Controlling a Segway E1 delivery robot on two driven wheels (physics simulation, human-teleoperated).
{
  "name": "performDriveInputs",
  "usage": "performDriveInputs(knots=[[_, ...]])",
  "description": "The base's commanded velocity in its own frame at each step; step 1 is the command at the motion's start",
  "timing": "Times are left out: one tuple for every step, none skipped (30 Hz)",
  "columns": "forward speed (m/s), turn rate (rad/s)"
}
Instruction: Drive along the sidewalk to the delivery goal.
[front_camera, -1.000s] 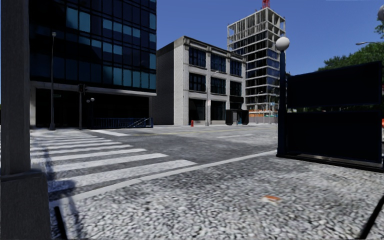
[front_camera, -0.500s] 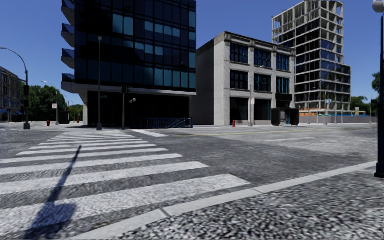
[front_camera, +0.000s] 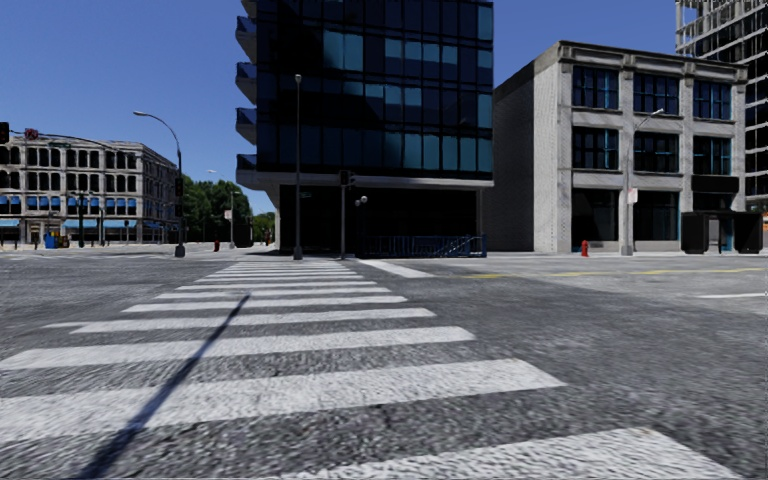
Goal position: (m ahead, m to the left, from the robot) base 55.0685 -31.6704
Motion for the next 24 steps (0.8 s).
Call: performDriveInputs(knots=[[2.0, 0.61], [2.0, 0.61], [2.0, 0.61], [2.0, 0.61], [2.0, 0.61], [2.0, 0.61], [2.0, 0.61], [2.0, 0.61], [2.0, 0.61], [2.0, 0.6], [2.0, 0.6], [2.0, 0.44], [2.0, 0.0], [2.0, 0.0], [2.0, 0.0], [2.0, 0.0], [2.0, 0.0], [2.0, 0.0], [2.0, 0.0], [2.0, 0.0], [2.0, 0.0], [2.0, 0.0], [2.0, 0.0], [2.0, 0.0]])
